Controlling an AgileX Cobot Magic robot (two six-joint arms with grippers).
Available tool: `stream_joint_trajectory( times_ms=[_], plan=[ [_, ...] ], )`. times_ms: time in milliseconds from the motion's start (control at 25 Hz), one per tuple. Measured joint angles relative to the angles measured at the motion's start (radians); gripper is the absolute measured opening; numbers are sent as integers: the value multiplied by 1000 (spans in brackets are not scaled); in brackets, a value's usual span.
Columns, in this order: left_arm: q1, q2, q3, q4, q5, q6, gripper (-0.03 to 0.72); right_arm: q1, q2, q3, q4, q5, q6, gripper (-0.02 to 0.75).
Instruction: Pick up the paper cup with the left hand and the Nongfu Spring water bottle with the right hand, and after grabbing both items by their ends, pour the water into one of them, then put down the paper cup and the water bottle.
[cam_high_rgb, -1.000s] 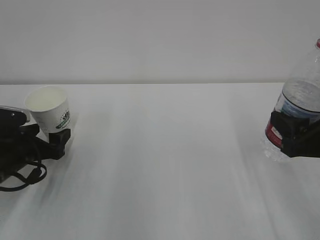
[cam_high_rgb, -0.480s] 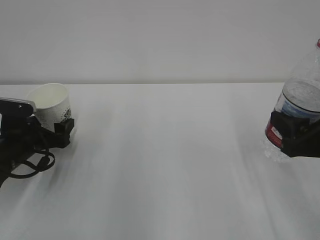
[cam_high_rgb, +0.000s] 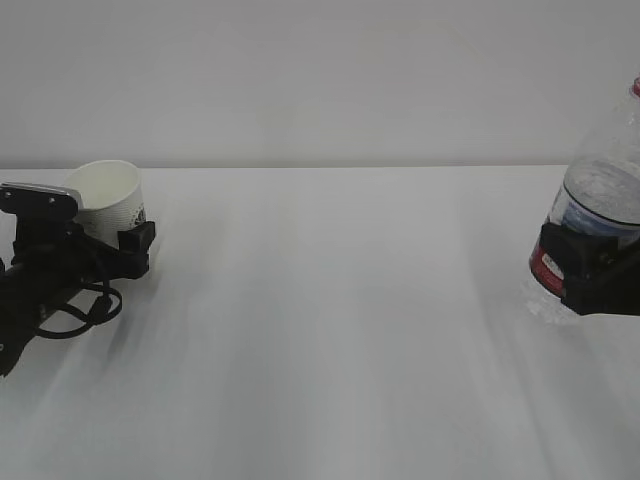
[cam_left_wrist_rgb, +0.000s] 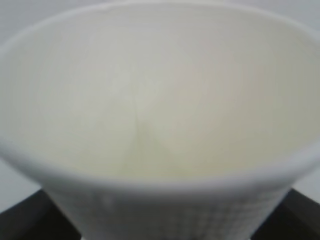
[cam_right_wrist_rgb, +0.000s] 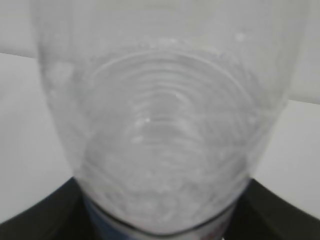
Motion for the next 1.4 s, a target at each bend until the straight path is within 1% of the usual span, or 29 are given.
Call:
stream_joint_trajectory(
  times_ms=[200, 320, 480, 760, 1000, 1200, 1400],
  plan=[
    [0, 1, 0, 0, -2, 0, 586, 0, 0, 0, -1, 0, 0, 473],
    [0, 1, 0, 0, -2, 0, 569, 0, 0, 0, -2, 0, 1, 473],
    [0, -13, 34, 3, -11, 0, 565, 0, 0, 0, -2, 0, 1, 473],
    [0, -123, 160, 74, -2, 0, 564, 0, 0, 0, -6, 1, 2, 473],
    [0, -235, 266, 103, -2, 0, 564, 0, 0, 0, -20, 7, 4, 473],
    [0, -306, 343, 170, -2, -21, 564, 0, 0, 0, -44, 8, 22, 473],
    [0, -352, 404, 267, -2, -57, 564, 0, 0, 0, -127, 16, 93, 473]
  ],
)
